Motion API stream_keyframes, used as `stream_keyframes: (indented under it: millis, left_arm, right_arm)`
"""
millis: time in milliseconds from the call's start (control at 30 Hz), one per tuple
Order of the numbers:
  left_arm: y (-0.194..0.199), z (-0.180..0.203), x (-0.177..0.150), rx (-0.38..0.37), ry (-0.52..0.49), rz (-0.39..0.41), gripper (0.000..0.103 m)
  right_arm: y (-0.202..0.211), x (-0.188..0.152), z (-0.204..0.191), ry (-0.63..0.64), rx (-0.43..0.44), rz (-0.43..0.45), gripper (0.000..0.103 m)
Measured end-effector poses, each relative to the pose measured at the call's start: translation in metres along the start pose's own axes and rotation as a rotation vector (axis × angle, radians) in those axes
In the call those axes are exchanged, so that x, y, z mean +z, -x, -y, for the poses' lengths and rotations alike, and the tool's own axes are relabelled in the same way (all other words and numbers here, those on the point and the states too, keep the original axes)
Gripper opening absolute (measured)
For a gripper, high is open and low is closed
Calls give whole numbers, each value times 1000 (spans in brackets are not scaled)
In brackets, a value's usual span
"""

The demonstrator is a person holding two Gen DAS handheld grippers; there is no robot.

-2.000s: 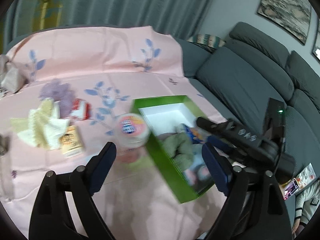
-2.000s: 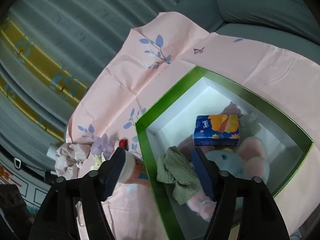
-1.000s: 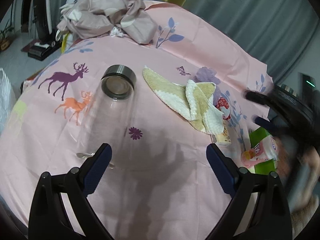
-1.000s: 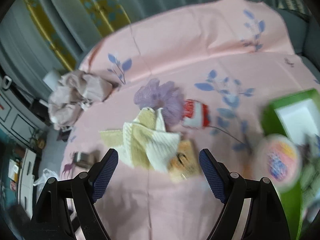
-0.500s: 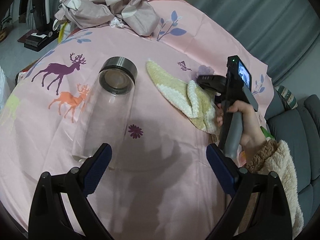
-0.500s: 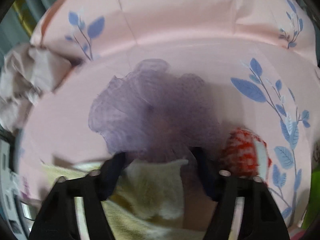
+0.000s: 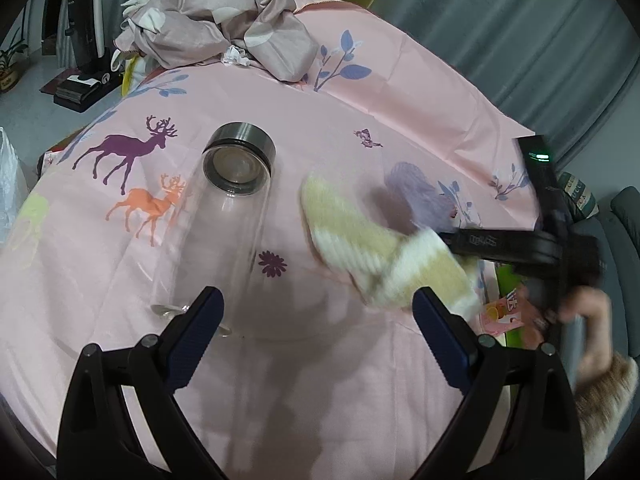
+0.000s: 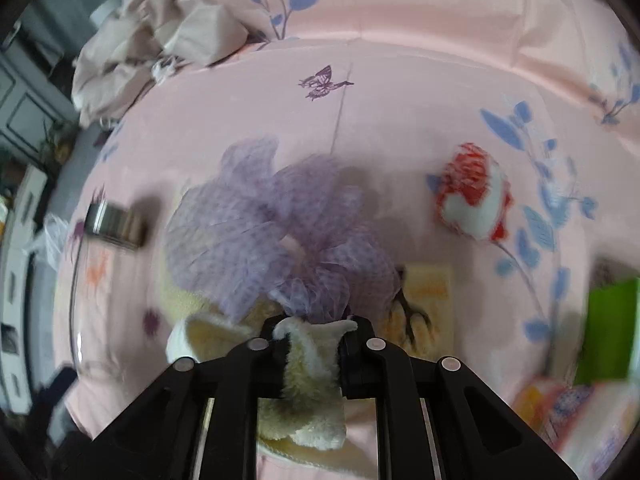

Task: Organize soft objects
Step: 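Grasp the purple mesh puff and cream towel with the right gripper, then lower the puff and towel onto the sheet and open the right gripper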

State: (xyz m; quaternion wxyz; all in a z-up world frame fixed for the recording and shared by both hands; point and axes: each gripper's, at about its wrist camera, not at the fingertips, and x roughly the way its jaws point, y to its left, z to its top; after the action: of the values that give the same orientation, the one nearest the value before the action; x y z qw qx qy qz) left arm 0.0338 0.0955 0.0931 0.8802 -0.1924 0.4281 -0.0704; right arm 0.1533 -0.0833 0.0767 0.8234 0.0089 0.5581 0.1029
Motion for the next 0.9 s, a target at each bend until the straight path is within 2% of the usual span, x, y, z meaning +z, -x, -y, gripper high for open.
stream_keyframes:
  millis: [67, 167, 300, 400, 500, 533, 567, 633, 667, 767, 900]
  left_arm:
    - [1, 1, -1, 2, -1, 3, 95]
    - [1, 1, -2, 9, -2, 10, 95]
    - [1, 0, -4, 16, -2, 4, 95]
    - [3, -1, -4, 2, 2, 1, 95]
    - [2, 0, -4, 1, -1, -6, 95]
    - [3, 0, -4, -4, 0, -6, 95]
    - [4, 0, -4, -10, -1, -5, 95]
    - [5, 1, -4, -19, -2, -1, 95]
    - [6, 1, -4, -23, -1, 1, 95]
    - [7, 2, -4, -38, 3, 5, 95]
    - [6, 5, -5, -48, -2, 2, 94]
  right_arm:
    - [24, -9, -7, 37, -46, 63, 14]
    - [49, -14, -11, 63, -55, 130, 16]
    - [53, -21, -11, 59, -17, 92, 17]
    - [39, -38, -17, 110, -34, 37, 19]
    - [22, -62, -23, 153, -8, -69, 29]
    - [20, -69, -25, 159, 0, -83, 37]
    - [20, -76, -26, 164, 3, -83, 51]
    - [27, -85, -27, 159, 30, -57, 67]
    - [35, -90, -27, 151, 66, -35, 70]
    - [55, -99, -26, 135, 109, 24, 71]
    - [87, -107, -11, 58, 157, 148, 71]
